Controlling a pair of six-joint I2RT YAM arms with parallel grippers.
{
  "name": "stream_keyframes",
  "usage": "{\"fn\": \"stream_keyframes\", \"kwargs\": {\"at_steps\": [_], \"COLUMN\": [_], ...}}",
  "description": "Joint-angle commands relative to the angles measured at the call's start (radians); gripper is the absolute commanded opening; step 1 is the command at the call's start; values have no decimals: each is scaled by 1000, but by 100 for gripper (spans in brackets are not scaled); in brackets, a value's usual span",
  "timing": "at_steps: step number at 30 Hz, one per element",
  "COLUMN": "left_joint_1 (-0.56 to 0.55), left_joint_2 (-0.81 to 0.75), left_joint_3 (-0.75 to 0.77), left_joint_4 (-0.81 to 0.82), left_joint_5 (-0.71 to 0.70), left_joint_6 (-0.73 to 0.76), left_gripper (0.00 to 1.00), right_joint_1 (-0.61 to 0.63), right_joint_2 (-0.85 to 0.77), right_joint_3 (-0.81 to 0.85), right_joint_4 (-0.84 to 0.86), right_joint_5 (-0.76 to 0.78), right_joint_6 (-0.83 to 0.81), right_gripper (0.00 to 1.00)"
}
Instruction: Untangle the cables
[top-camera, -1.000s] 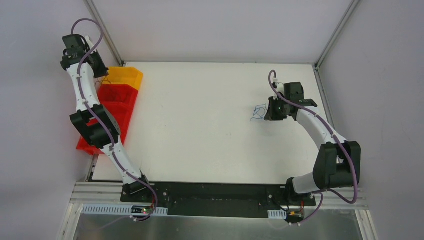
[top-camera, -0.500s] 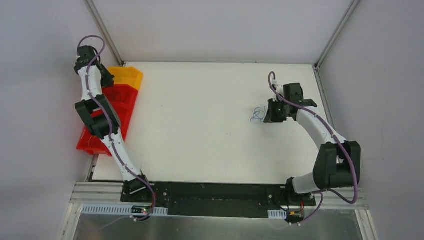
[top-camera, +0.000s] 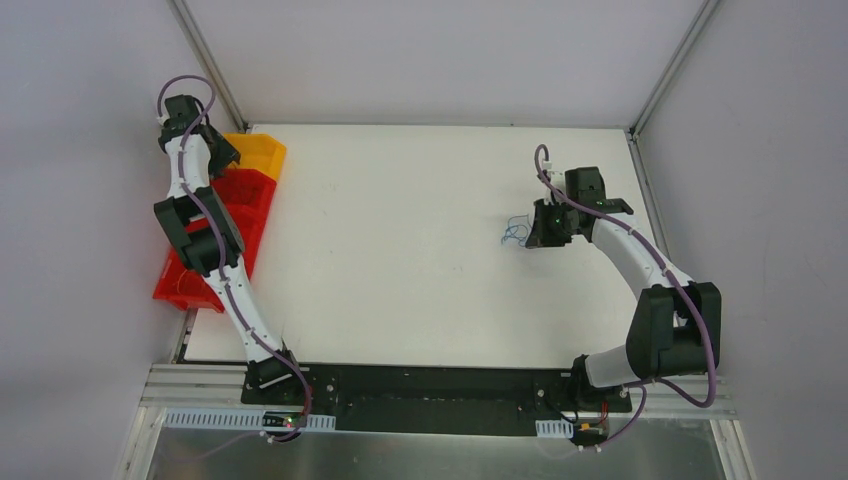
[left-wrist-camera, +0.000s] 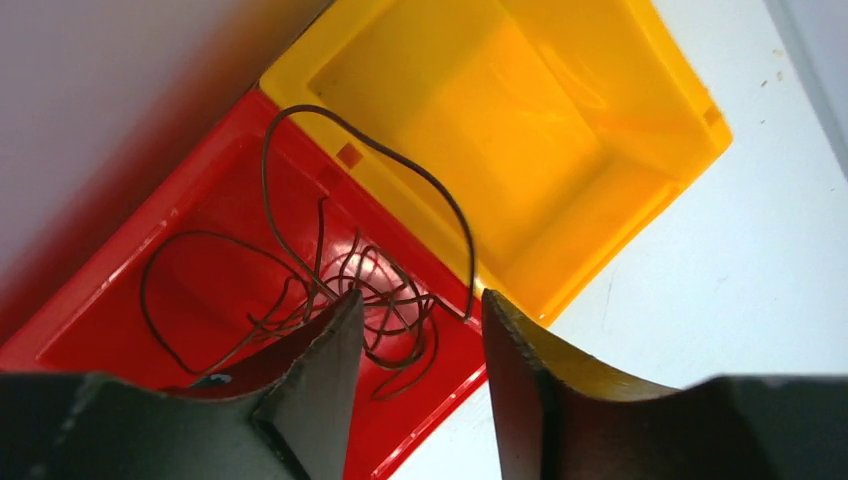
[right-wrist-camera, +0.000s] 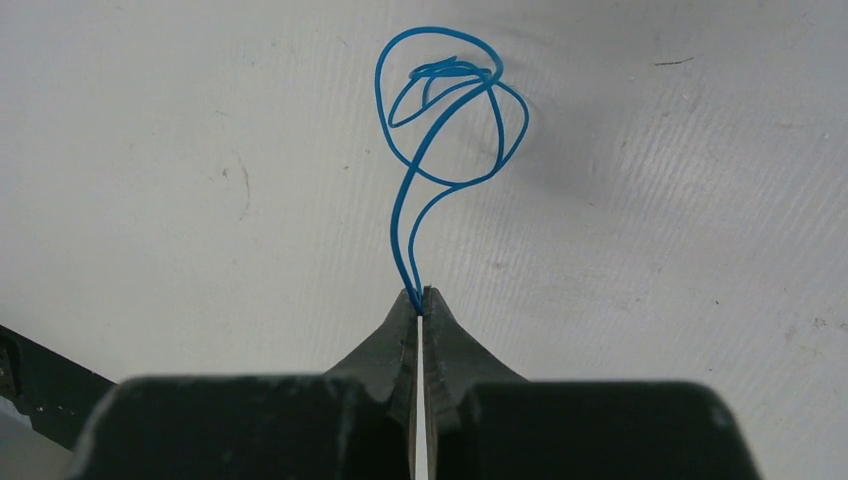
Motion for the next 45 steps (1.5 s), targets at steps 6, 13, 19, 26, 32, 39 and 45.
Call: {"fn": "stream_keyframes", "kwargs": {"at_steps": [6,13,19,26,32,39,45], "left_joint_1": [14,14,-28,-297,-618,-817,-878], "left_joint_2": [-219,-333,-429,-670,-780,-801,-827], "left_joint_3": [-78,-115,-141,-396,-513,-561,-634], "left_joint_4": [11,10,-110,-206,-207,-194,-61], "left_joint_5": [-6,89,663,1016,1042,1037,992], "left_joint_6": [17,158,527,785,854,865,802], "left_gripper": [63,70,72,93,99,99,99], "right_joint_1": [34,83,117,212,303,387,444], "right_joint_2": [-40,-60,-87,-107,-90,-94,-122], "right_joint_3": [18,34,77,169,264,313,308], "right_joint_4": [-10,-19,-41,53,103,127,146], "right_joint_5": [-111,-189,-332,-509,-556,-569,-558], "right_joint_6": [-29,-43,-25,103,160,170,168], "right_gripper": [0,0,0,0,0,0,0]}}
